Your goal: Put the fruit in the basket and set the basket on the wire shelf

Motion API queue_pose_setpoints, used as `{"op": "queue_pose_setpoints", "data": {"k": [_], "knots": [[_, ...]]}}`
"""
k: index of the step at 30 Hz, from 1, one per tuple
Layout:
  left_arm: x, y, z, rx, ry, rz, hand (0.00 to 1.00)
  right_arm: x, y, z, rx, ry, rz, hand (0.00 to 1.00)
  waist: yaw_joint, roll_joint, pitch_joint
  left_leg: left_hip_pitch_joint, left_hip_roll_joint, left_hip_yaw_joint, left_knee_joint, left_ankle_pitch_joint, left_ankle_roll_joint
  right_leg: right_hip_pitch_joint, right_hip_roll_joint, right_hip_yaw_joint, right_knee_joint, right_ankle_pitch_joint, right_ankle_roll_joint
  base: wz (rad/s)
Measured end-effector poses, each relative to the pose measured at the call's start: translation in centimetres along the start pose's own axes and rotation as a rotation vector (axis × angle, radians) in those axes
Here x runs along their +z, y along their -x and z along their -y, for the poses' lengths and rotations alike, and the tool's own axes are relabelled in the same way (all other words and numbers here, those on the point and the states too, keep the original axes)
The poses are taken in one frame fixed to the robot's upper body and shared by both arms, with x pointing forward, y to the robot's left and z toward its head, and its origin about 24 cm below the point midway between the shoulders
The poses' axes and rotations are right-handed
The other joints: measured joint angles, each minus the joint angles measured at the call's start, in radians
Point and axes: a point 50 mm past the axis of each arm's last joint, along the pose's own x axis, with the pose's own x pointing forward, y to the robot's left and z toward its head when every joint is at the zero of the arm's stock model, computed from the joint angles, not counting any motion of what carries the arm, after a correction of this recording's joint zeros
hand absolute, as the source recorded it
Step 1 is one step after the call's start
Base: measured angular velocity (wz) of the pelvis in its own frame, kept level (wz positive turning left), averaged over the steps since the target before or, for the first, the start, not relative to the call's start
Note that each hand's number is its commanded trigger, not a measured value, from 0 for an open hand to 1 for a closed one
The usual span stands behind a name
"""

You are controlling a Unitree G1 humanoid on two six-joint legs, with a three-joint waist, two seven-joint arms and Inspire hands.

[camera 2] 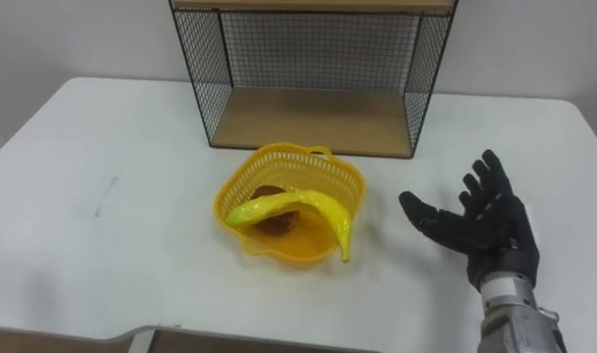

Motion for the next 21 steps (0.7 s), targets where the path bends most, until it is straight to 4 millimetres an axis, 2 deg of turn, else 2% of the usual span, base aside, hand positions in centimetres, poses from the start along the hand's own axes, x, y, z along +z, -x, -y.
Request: {"op": "queue_pose_setpoints", "data": {"k": [3,8,13,17,21], "knots": [[-0.4,0.8,1.4,-0.129,0.004,-0.024,0.00,-0.8,0.1,-0.4,0.018,-0.013,-0.022,0.00,-0.015,0.002,0.0007,-0.002,0.001,0.001,0.002,0.000,0.000,-0.004,0.000,0.004,0.008,0.000,0.000,0.01],[-1.0,2.3,3.5,-0.325,0.055,-0.087,0.00,-1.9,0.2,-0.2,0.015,0.019,-0.057,0.00,-0.030,-0.007,0.0020,-0.008,0.001,0.002,0.006,0.000,0.000,-0.009,0.000,0.004,0.010,0.000,0.000,0.00],[-0.9,3.8,6.9,-0.550,0.185,-0.148,0.00,-2.2,0.1,-1.3,0.081,0.017,-0.069,0.00,-0.034,-0.020,0.0066,-0.006,0.003,0.007,0.004,0.000,0.000,-0.012,0.000,0.006,0.010,0.000,0.000,-0.02],[-1.2,5.3,8.3,-0.697,0.229,-0.196,0.00,-2.0,-0.3,-2.3,0.123,0.008,-0.057,0.00,-0.035,-0.024,0.0057,-0.007,0.006,0.022,0.004,0.001,0.001,-0.021,0.000,0.024,0.013,0.000,0.000,-0.12],[-2.9,6.5,8.8,-0.828,0.199,-0.258,0.00,-1.9,-0.5,-3.1,0.162,0.009,-0.042,0.00,-0.054,-0.028,0.0062,-0.004,0.007,0.030,0.004,0.001,0.001,-0.024,0.000,0.028,0.011,0.001,0.000,-0.05]]}}
